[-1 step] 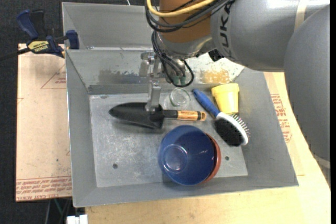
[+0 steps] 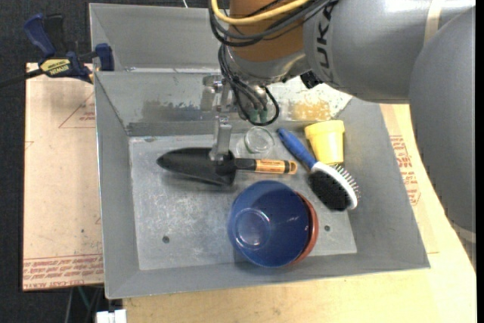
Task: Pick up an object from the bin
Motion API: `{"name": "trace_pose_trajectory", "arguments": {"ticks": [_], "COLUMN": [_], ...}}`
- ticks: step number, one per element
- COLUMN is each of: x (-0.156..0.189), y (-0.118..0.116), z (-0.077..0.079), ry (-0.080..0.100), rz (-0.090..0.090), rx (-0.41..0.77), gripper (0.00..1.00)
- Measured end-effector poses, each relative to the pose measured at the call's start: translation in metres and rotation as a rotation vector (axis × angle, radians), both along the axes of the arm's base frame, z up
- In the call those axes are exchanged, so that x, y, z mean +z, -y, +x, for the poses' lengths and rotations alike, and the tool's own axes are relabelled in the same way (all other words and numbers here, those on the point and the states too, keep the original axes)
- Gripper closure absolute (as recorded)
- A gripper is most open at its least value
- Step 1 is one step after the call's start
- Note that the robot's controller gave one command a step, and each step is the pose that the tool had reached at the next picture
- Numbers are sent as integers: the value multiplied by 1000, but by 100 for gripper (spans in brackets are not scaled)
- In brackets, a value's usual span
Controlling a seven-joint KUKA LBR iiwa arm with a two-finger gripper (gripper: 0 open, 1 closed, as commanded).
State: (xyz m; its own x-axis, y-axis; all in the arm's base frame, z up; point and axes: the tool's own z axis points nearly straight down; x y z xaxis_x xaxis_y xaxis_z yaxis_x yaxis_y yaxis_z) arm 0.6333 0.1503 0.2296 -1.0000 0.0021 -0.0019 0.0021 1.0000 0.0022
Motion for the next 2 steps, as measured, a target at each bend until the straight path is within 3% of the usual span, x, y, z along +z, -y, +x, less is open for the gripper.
{"name": "trace_pose_trajectory", "arguments": {"ticks": [1, 2], "x": [-64, -74], "y": [-2, -24], "z": [-50, -35], "ry": [-7, 13], "rz": [0, 4], "rx": [34, 35], "gripper": [0, 0]}}
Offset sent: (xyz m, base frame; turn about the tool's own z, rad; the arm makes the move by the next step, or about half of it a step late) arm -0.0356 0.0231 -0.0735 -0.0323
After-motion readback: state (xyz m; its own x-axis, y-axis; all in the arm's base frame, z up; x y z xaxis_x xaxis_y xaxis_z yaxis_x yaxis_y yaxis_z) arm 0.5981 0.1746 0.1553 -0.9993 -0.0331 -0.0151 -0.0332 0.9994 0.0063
